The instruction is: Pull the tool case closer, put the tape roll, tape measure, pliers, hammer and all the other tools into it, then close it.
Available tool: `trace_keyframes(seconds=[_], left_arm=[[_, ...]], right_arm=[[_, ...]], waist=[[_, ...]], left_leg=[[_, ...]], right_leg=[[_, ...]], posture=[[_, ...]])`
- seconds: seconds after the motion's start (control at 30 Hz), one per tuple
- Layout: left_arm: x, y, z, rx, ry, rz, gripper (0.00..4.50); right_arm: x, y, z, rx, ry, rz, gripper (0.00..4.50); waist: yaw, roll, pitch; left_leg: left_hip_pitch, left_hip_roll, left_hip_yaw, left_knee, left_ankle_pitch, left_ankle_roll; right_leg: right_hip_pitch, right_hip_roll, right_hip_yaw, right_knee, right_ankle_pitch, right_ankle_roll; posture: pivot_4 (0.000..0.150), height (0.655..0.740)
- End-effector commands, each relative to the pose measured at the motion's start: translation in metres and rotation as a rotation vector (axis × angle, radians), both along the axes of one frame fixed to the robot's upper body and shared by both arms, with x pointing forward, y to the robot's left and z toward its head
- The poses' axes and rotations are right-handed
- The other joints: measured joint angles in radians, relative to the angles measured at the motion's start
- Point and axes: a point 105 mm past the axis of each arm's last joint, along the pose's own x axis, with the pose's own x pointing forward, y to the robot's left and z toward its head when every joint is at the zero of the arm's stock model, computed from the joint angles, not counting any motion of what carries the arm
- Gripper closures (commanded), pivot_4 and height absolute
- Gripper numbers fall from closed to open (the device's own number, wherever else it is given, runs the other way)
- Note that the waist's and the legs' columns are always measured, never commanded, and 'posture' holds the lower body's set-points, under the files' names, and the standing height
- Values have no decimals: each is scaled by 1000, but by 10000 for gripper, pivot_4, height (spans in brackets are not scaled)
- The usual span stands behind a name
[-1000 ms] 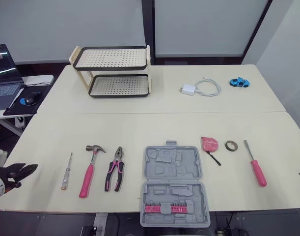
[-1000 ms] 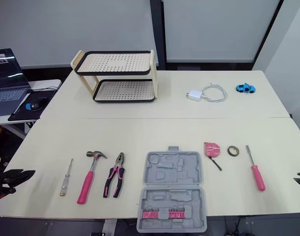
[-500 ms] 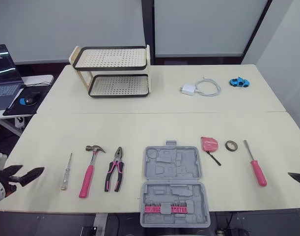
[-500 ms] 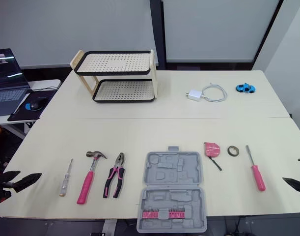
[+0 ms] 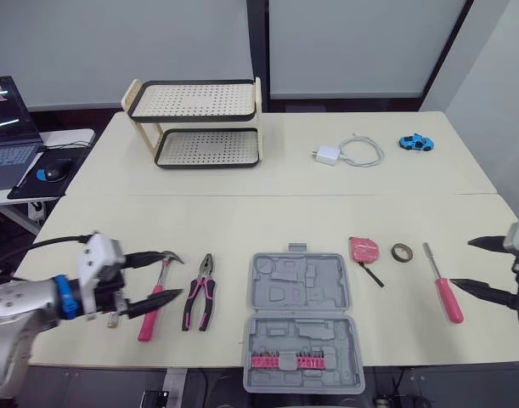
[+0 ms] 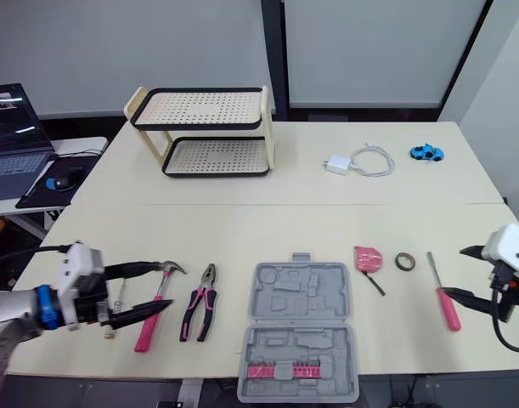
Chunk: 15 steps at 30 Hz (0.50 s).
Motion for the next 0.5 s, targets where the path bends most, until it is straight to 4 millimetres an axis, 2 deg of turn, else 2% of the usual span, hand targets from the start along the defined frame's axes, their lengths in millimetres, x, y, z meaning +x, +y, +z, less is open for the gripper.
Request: trace_keyframes(seconds=[0.03,0.13,0.23,0.3,0.5], left_arm=[[-1,-35,14,-38,-88,-164,0],[4,-54,22,-85,-124,-220,0],[3,-68,23,-112,-130,-289,0],[2,-76,23,-125,-127,-318,0],[3,-91,19,-149,-120,-360,0]], right_arm=[[13,12,-8,-30,6,12,183],[26,19,-18,-41,9,23,183],[37,27,-36,-63,27,48,6309],[43,30,-48,-77,34,53,13115],[61,36,-71,-106,25,70,13115]], waist=[[-1,0,0],[-1,0,0],[-3,0,0],[-3,0,0],[-2,0,1]], left_leg=[[0,0,1,0,0,0],[0,0,1,1,0,0],[0,0,2,1,0,0],[0,0,2,1,0,0],[-1,0,1,1,0,0]], right_leg=[[0,0,0,0,0,0],[0,1,-1,0,0,0],[0,1,-1,0,0,0],[0,1,-1,0,0,0],[-1,1,0,0,0,0]], posture=[[1500,7400],[1500,7400],[1500,7400],[1500,7400],[1500,7400]])
